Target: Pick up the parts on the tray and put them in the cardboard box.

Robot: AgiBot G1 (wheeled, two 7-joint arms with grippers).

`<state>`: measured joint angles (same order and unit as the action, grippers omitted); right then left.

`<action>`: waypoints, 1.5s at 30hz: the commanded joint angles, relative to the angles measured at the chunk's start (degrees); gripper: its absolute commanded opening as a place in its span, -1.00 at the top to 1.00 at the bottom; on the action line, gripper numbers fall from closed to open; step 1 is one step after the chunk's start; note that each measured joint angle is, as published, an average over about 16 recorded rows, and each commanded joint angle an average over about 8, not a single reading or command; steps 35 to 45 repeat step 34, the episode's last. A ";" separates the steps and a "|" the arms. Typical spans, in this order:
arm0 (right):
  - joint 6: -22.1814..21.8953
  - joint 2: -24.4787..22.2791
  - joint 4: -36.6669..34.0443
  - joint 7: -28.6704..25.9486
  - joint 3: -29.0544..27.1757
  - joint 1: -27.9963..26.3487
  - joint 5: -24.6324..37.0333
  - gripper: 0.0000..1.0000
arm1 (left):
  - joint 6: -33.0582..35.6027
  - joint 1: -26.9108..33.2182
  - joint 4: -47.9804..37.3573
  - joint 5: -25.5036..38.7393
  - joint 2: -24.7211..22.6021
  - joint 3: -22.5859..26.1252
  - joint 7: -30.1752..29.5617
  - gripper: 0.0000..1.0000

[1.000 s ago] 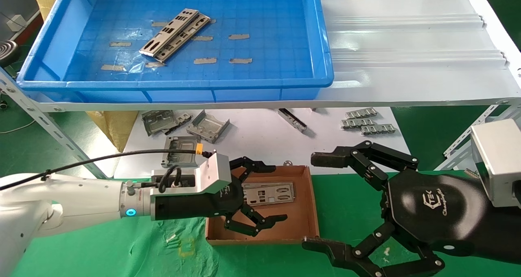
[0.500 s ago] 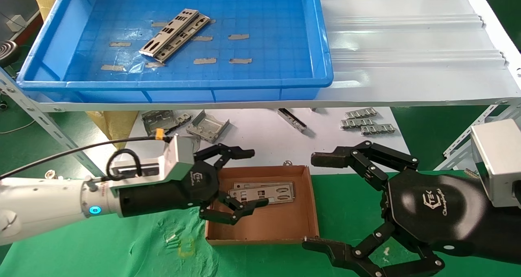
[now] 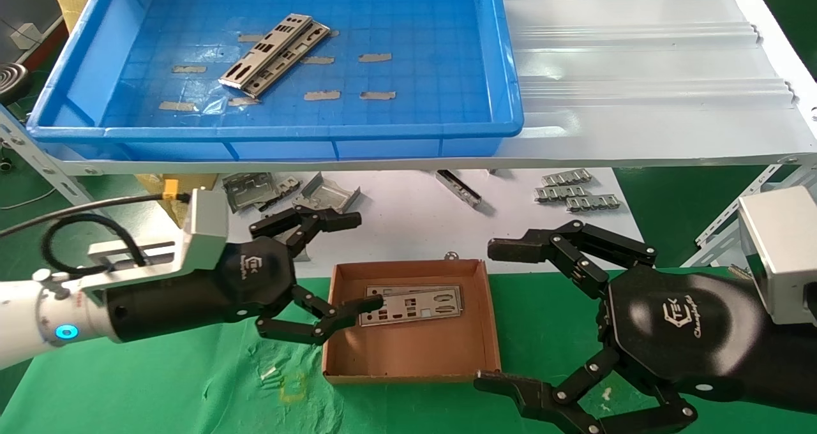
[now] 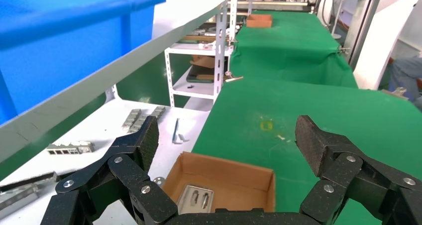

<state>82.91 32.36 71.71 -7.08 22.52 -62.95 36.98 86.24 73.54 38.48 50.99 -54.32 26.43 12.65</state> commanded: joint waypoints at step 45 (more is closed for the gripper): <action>-0.01 -0.01 -0.01 0.01 0.00 0.01 -0.01 -1.00 | -0.49 -12.31 36.24 -9.43 19.84 -10.71 -23.81 -1.00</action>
